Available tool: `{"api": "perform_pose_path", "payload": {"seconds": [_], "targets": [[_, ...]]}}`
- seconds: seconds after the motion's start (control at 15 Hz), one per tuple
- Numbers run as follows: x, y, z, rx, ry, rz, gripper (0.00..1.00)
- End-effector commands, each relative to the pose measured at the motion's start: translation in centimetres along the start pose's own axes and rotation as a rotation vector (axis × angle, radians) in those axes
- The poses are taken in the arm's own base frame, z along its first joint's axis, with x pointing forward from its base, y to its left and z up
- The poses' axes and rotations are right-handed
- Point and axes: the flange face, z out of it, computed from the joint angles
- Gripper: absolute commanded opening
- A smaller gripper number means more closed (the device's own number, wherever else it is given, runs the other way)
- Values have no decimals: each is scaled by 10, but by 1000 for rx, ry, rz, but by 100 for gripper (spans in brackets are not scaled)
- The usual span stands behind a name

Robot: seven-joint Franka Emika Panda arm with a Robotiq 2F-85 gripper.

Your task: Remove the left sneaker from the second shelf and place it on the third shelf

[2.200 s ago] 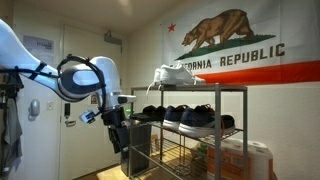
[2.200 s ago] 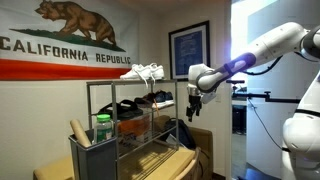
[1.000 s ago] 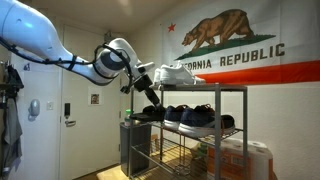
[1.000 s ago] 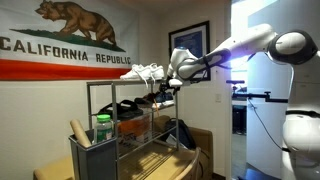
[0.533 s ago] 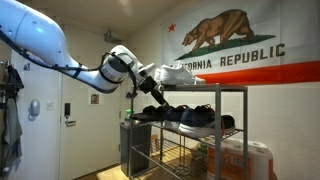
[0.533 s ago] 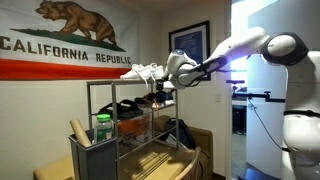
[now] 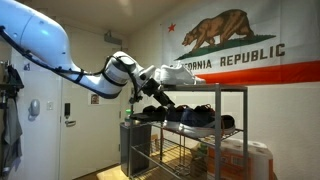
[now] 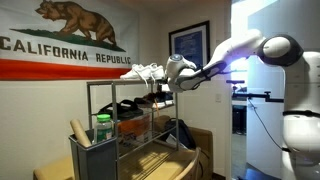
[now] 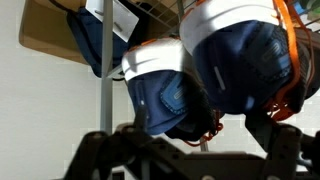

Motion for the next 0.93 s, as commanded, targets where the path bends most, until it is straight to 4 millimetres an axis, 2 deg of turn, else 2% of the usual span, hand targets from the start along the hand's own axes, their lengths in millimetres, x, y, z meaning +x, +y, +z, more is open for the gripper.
{"api": "perform_pose_path", "payload": {"seconds": [0.0, 0.2, 0.27, 0.4, 0.87], "targets": [[-4, -4, 8, -10, 6, 9, 100], [-9, -6, 10, -14, -23, -13, 100], [-9, -7, 10, -16, -30, -14, 75], [-8, -8, 8, -18, -37, -14, 66], [-6, -19, 0, -23, -124, -62, 12]]}}
